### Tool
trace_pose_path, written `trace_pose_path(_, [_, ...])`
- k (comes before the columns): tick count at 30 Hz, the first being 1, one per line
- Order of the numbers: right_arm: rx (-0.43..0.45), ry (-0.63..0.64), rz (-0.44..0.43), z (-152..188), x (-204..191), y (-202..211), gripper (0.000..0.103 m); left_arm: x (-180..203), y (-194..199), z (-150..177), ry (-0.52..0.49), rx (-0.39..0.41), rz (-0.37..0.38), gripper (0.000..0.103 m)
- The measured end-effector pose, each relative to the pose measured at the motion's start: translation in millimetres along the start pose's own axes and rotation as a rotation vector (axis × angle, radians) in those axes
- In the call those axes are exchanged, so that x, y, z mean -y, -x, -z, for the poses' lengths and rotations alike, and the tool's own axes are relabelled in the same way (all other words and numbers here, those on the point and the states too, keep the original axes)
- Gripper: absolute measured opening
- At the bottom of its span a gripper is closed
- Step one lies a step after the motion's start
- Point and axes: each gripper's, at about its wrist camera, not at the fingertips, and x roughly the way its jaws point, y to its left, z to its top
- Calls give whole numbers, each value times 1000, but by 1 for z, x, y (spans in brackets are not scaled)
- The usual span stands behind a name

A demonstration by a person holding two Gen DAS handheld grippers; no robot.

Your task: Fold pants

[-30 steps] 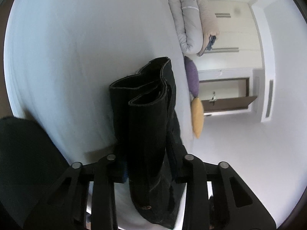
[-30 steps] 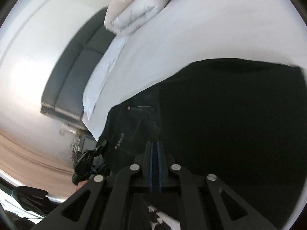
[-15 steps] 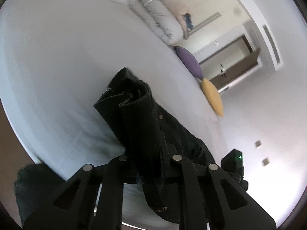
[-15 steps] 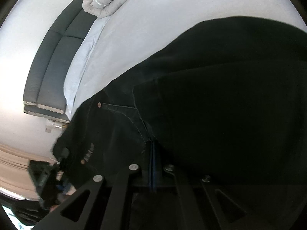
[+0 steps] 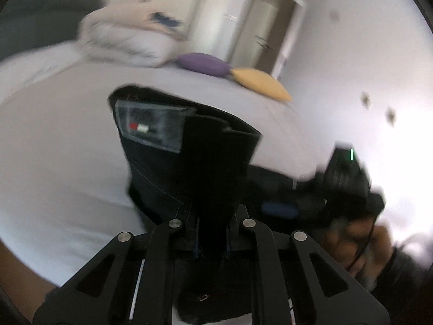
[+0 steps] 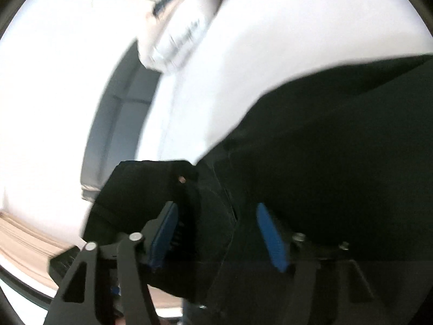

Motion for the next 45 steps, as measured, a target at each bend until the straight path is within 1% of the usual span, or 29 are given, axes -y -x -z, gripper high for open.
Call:
trace_pose_path(2, [25, -64, -70, -3, 19, 25, 72, 41, -15, 6, -137, -28, 5, 11])
trace_pose_path(5, [53, -150, -138, -3, 47, 51, 73, 90, -36, 24, -313, -69, 10, 11])
trace_pose_path(6, [56, -169, -164, -2, 54, 57, 73, 104, -43, 32, -359, -88, 13, 11])
trace_pose_path(8, [58, -171, -200, 2, 59, 67, 78, 126, -57, 46, -432, -125, 19, 11])
trace_pose_path(10, [48, -144, -189, 5, 57, 69, 78, 144, -65, 57, -495, -146, 24, 11])
trace_pose_path(12, [26, -108, -159, 5, 51, 65, 79, 159, -72, 64, -554, -152, 20, 11])
trace_pose_path(13, [13, -85, -130, 6, 47, 63, 79, 169, -73, 70, -598, -152, 16, 11])
trace_pose_path(15, [-3, -45, -68, 4, 42, 63, 78, 176, -76, 76, -652, -147, -5, 11])
trace_pose_path(16, [-13, -19, -22, 4, 38, 61, 73, 180, -77, 80, -677, -145, -16, 11])
trace_pose_path(17, [-20, -9, 14, 3, 34, 59, 62, 184, -79, 82, -702, -141, -26, 11])
trace_pose_path(18, [-29, -8, 55, 2, 35, 59, 56, 184, -79, 84, -710, -140, -30, 11])
trace_pose_path(20, [-35, -36, 92, -1, 46, 65, 31, 189, -83, 85, -727, -135, -35, 11])
trace_pose_path(22, [-25, -49, 115, 1, 52, 71, 24, 189, -87, 90, -739, -139, -25, 11])
trace_pose_path(23, [-20, -40, 125, 2, 53, 76, 17, 194, -90, 92, -748, -143, -17, 11])
trace_pose_path(25, [-9, 6, 169, 4, 48, 80, 14, 193, -98, 93, -761, -151, -7, 11])
trace_pose_path(26, [-3, 23, 183, 3, 44, 81, 13, 198, -102, 93, -769, -150, 3, 11])
trace_pose_path(27, [7, 49, 198, 2, 40, 85, 13, 194, -102, 92, -769, -149, 11, 11])
trace_pose_path(29, [23, 70, 203, -5, 40, 89, 13, 200, -106, 87, -769, -143, 32, 11])
trace_pose_path(30, [30, 73, 202, -7, 40, 94, 13, 203, -103, 90, -774, -139, 42, 11])
trace_pose_path(34, [58, 77, 219, -15, 46, 112, 12, 223, -115, 86, -809, -128, 76, 11])
trace_pose_path(35, [67, 72, 219, -16, 52, 124, 12, 223, -119, 84, -817, -128, 85, 11])
trace_pose_path(37, [79, 66, 225, -17, 59, 132, 12, 215, -121, 84, -826, -134, 101, 11])
trace_pose_path(39, [87, 59, 225, -16, 66, 140, 12, 222, -128, 85, -835, -143, 117, 11])
trace_pose_path(44, [94, 56, 227, -18, 72, 136, 12, 220, -139, 88, -841, -165, 123, 11])
trace_pose_path(45, [96, 59, 229, -16, 74, 134, 12, 218, -143, 83, -841, -171, 123, 11])
